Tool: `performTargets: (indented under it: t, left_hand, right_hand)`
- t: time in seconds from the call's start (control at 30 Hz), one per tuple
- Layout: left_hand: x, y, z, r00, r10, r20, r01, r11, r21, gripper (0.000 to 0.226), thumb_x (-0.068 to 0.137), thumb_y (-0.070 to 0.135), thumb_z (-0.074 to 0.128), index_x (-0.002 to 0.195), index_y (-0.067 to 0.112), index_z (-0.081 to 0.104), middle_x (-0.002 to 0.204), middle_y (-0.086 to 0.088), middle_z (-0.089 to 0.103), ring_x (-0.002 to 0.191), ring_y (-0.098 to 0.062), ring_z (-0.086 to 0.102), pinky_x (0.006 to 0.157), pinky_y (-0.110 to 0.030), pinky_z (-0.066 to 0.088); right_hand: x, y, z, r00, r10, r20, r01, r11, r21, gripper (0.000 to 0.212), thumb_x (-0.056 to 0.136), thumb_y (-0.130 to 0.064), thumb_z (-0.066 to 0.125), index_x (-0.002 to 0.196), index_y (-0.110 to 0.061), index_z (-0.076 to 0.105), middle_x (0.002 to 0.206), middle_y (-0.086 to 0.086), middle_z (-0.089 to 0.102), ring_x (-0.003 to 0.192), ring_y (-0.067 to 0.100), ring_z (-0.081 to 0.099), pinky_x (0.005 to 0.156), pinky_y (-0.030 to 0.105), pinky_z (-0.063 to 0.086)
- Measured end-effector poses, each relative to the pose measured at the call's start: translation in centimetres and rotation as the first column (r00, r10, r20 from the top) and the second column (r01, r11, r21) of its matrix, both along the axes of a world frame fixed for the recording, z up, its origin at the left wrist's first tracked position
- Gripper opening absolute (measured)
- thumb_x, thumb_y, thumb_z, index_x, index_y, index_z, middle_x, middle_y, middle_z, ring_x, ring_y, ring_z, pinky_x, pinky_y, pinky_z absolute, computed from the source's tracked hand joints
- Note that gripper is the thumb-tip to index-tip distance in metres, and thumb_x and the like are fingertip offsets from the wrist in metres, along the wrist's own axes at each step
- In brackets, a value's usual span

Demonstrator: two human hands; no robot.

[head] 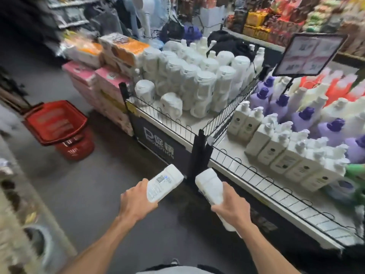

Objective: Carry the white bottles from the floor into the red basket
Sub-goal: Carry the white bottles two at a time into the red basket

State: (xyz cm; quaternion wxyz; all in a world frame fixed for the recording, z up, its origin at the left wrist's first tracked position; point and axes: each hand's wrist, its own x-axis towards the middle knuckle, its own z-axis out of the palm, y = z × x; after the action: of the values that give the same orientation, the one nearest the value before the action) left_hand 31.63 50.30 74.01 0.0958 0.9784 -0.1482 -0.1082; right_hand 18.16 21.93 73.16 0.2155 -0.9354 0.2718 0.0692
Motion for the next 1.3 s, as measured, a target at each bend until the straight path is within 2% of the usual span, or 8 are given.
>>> performTargets:
  t: [0.37,0.47,0.6,0.73,0.93,1.07,1.23,1.3]
  left_hand:
    - [4.1,4.8,-0.7,0.945,0.328,0.008,-0.327,0.943,0.063,0.056,0.064,0.060,0.065,0.104,0.028,0.042,0.101,0.007,0.067,0.088,-0.026,0.068,0.064,-0.034,0.048]
    - [5.0,5.1,-0.8,0.908,0.419,0.022,-0.420,0.905,0.065,0.061,0.064,0.062,0.064,0.108,0.027,0.043,0.104,0.004,0.069,0.091,-0.030,0.069,0.067,-0.035,0.049]
    - [6.0,5.8,-0.2,0.832,0.553,0.029,-0.554,0.829,0.083,0.061,0.068,0.057,0.069,0.114,0.024,0.046,0.105,-0.002,0.070,0.094,-0.033,0.068,0.070,-0.036,0.050]
    - [6.9,7.1,-0.3,0.747,0.664,0.026,-0.664,0.743,0.082,0.064,0.069,0.057,0.070,0.119,0.025,0.045,0.109,-0.001,0.069,0.094,-0.032,0.068,0.069,-0.035,0.049]
    - [8.2,11.2,-2.0,0.676,0.736,0.012,-0.736,0.675,0.058,0.075,0.064,0.063,0.073,0.121,0.024,0.046,0.107,0.000,0.071,0.083,-0.026,0.069,0.063,-0.031,0.051]
    - [9.2,15.1,-2.9,0.677,0.735,-0.027,-0.734,0.678,0.044,0.076,0.065,0.064,0.071,0.125,0.027,0.043,0.111,0.006,0.069,0.081,-0.019,0.067,0.061,-0.028,0.053]
    - [12.0,20.3,-2.7,0.682,0.729,-0.053,-0.724,0.684,0.089,0.073,0.072,0.061,0.074,0.128,0.026,0.044,0.116,0.009,0.067,0.077,-0.011,0.058,0.049,-0.022,0.033]
    - [13.3,22.4,-2.7,0.672,0.738,-0.062,-0.735,0.675,0.058,0.072,0.072,0.059,0.075,0.128,0.024,0.045,0.117,0.007,0.067,0.077,-0.011,0.057,0.049,-0.022,0.035]
  right_hand:
    - [15.0,2.3,-0.2,0.934,0.351,-0.063,-0.348,0.936,0.055,0.075,0.072,-0.050,0.073,0.134,-0.033,0.035,0.120,-0.010,0.058,0.083,0.014,0.055,0.056,0.025,0.034]
    - [18.9,2.4,-0.3,0.901,0.431,-0.054,-0.429,0.902,0.045,0.071,0.070,-0.051,0.071,0.128,-0.033,0.036,0.117,-0.011,0.057,0.089,0.018,0.063,0.062,0.032,0.041]
    - [23.9,3.3,-0.5,0.855,0.514,-0.075,-0.511,0.858,0.050,0.060,0.067,-0.050,0.068,0.112,-0.033,0.034,0.104,-0.012,0.057,0.079,0.022,0.062,0.062,0.036,0.046]
    - [28.0,5.3,-0.9,0.809,0.582,-0.086,-0.578,0.814,0.067,0.062,0.063,-0.052,0.067,0.113,-0.035,0.035,0.104,-0.013,0.058,0.085,0.026,0.067,0.073,0.041,0.053]
    - [32.9,9.6,-1.0,0.742,0.665,-0.087,-0.663,0.746,0.053,0.061,0.068,-0.054,0.068,0.114,-0.032,0.035,0.108,-0.011,0.059,0.089,0.027,0.068,0.073,0.040,0.053]
    - [35.9,12.9,-1.0,0.705,0.702,-0.097,-0.702,0.711,0.047,0.059,0.069,-0.056,0.067,0.113,-0.033,0.034,0.107,-0.013,0.059,0.087,0.023,0.067,0.072,0.038,0.052]
    - [39.5,17.2,-0.1,0.710,0.692,-0.130,-0.695,0.719,0.034,0.058,0.066,-0.051,0.066,0.113,-0.033,0.037,0.105,-0.011,0.061,0.086,0.021,0.067,0.073,0.038,0.055]
    - [40.9,19.1,0.1,0.713,0.688,-0.135,-0.691,0.722,0.023,0.060,0.065,-0.053,0.065,0.114,-0.034,0.036,0.107,-0.012,0.061,0.087,0.022,0.068,0.075,0.041,0.057]
